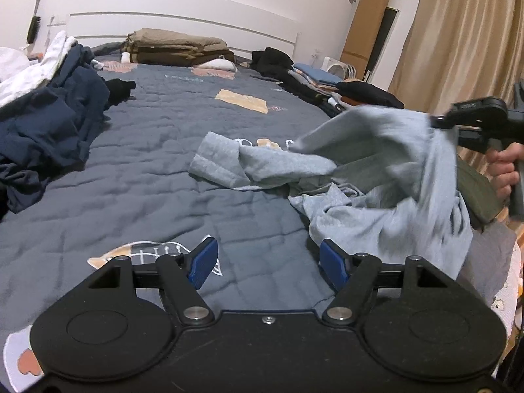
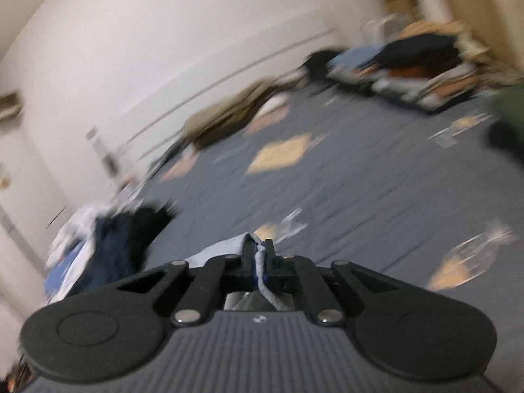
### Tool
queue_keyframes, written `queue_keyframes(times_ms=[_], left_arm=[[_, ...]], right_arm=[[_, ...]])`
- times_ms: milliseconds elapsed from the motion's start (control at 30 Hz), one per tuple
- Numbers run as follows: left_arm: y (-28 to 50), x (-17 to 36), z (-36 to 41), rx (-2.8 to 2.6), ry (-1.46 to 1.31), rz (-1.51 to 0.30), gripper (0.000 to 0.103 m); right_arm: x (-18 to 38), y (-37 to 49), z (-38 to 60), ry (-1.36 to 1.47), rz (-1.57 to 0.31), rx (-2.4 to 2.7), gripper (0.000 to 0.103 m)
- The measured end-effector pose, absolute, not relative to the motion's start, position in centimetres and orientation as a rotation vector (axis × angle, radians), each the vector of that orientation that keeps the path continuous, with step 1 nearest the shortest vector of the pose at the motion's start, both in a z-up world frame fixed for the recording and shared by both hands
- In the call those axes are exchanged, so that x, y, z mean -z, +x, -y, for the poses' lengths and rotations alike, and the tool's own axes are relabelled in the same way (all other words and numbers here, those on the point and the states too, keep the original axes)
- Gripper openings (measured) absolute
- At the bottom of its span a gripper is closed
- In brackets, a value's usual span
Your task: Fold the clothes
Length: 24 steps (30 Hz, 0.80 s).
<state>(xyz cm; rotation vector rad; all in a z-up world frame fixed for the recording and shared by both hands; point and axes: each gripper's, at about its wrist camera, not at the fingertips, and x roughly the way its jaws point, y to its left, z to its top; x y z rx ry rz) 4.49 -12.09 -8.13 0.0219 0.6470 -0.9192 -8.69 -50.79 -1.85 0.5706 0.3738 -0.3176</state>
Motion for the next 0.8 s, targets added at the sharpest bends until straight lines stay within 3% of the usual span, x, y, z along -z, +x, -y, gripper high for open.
queue_keyframes(times_ms=[267,500,633,667,700,733,767,800], left_arm=[[3.8,10.6,15.8,0.987,0.009,-0.732,0.077],[5.1,12.3,21.0,0.963,-0.061,-0.8,0.086],[5.9,14.1,23.9,0.913,-0.107,-0.866,0.087],[5.9,14.4,24.2,0.922,-0.127,-0.885,0.079],[6.0,14.7,24.5,0.931,-0.147,-0.905,0.045],[6.0,15.0,24.8,0.941,-0.167,-0.925,0.021],[5.8,15.0,24.8,0.952,-0.164,-0.935,0.004],[5.5,14.7,24.5,0.955,-0.167,-0.918,0.004]], right_arm=[[5.5,-13.5,58.5,0.642,-0.494,0.48,0.003],[4.8,-16.8,61.0,0.709,-0.349,0.503,0.0],[6.2,-15.8,61.1,0.74,-0.451,0.381,0.002],[6.6,-15.4,60.9,0.747,-0.478,0.356,0.004],[6.9,-15.1,60.7,0.753,-0.502,0.334,0.004],[7.3,-14.7,60.5,0.756,-0.517,0.317,0.005],[7.6,-14.2,60.3,0.757,-0.532,0.303,0.005],[7.7,-13.8,60.2,0.754,-0.55,0.294,0.005]])
